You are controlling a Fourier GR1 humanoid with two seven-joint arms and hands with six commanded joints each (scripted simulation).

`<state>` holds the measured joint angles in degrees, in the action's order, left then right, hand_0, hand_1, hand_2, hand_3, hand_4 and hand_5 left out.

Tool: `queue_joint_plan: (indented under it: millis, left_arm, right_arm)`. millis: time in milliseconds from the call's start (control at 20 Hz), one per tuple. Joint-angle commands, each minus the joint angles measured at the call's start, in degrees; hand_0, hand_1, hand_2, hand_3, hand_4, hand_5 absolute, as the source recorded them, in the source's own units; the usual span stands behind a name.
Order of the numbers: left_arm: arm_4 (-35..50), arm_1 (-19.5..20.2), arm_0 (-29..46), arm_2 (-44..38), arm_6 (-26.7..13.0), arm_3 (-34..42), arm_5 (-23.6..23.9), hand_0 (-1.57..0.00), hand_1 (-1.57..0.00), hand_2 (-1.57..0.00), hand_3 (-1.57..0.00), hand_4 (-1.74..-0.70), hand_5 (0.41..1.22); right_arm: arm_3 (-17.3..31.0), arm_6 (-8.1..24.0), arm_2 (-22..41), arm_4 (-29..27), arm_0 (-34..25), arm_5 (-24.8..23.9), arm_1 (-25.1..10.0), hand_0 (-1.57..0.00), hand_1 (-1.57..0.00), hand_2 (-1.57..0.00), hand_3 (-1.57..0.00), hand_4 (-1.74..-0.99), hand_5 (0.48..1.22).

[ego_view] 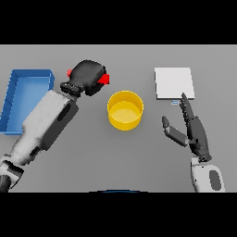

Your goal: Pick up the red beaker and tilt it to pour out 1 green nut into yellow bowl. Pick up the yellow bowl and place it on the metallic measuring scale.

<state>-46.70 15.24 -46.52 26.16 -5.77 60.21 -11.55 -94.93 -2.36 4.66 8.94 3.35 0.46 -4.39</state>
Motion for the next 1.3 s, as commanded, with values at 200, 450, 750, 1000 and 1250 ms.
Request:
queue_joint_plan:
  millis: [200,450,750,1000,1250]
  left_arm:
    - [-6.76,0.51,-6.4,6.68,-0.87,-3.44,-8.57,-1.57,-1.57,-1.57,-1.36,-1.66,1.214]
    - [-12.77,-0.1,-11.62,12.76,0.81,-7.81,-12.81,-1.57,-1.57,-1.57,-1.24,-1.7,1.219]
    - [-18.92,-1.43,-17.0,19.64,4.07,-9.97,-14.77,-1.57,-1.57,-1.57,-1.45,-1.73,1.22]
    - [-23.84,-1.23,-18.56,24.98,5.13,-10.1,-13.85,-1.57,-1.57,-1.57,-1.53,-1.74,1.221]
    - [-27.87,-3.15,-21.74,30.78,8.4,-12.23,-16.34,-1.57,-1.57,-1.57,-1.56,-1.74,1.221]
  right_arm:
    - [0.62,0.56,-0.76,-2.06,-0.31,0.12,1.3,0.0,0.0,0.0,0.0,-1.279,0.651]
    - [1.97,0.33,-1.69,-4.18,-0.78,1.13,1.67,0.0,0.0,0.0,0.0,-1.299,0.612]
    - [1.66,0.84,-1.56,-3.48,-1.59,0.72,1.41,0.0,0.0,0.0,0.0,-1.297,0.6]
    - [1.2,1.33,-1.59,-3.05,-1.02,0.22,1.35,0.0,0.0,0.0,0.0,-1.29,0.604]
    - [1.79,0.98,-1.76,-2.33,-1.37,-0.21,1.03,0.0,0.0,0.0,0.0,-1.29,0.607]
